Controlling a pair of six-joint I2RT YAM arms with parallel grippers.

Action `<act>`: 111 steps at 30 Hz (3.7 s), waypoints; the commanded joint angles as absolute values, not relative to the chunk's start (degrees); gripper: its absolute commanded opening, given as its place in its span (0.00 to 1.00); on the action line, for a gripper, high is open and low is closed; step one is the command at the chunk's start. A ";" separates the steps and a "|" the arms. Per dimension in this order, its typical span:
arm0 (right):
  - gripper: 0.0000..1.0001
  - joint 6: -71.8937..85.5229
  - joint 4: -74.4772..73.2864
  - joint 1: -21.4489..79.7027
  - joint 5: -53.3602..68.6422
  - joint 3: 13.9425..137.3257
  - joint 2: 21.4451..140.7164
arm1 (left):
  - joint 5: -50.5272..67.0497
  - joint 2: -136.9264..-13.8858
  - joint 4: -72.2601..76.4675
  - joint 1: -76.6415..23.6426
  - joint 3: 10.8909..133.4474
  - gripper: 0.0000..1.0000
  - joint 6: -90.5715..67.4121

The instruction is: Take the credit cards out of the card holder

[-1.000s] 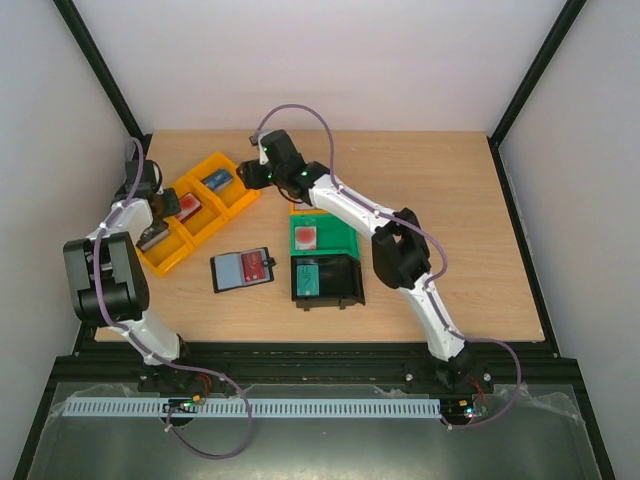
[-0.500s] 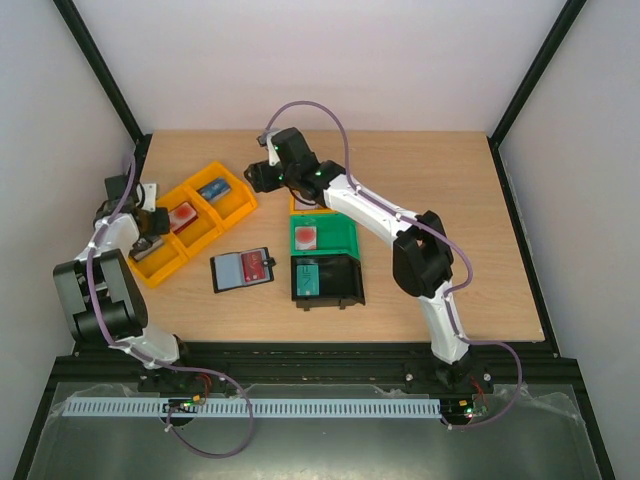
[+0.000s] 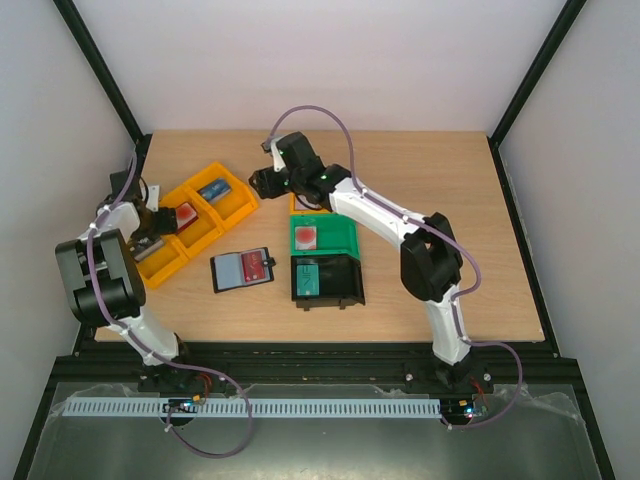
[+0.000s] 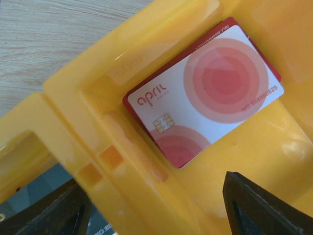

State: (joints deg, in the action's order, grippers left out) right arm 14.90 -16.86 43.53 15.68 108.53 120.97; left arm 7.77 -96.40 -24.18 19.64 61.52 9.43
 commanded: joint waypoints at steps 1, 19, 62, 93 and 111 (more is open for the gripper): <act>0.71 13.50 -16.47 43.63 15.36 106.45 116.90 | 5.73 -98.63 -23.84 18.92 62.98 0.71 7.56; 0.71 13.62 -15.55 43.68 16.29 100.13 112.15 | 8.03 -85.86 -26.91 19.97 55.44 0.60 22.48; 0.72 7.01 -14.80 43.66 18.63 92.33 106.06 | -1.49 -110.41 -18.69 9.01 64.18 0.74 72.95; 0.72 4.86 -17.09 43.68 21.35 95.05 106.18 | 14.28 -98.61 -24.27 13.87 67.78 0.02 66.86; 0.72 5.09 -17.29 43.68 21.71 94.47 105.26 | 13.78 -92.44 -19.23 13.10 61.10 0.02 65.76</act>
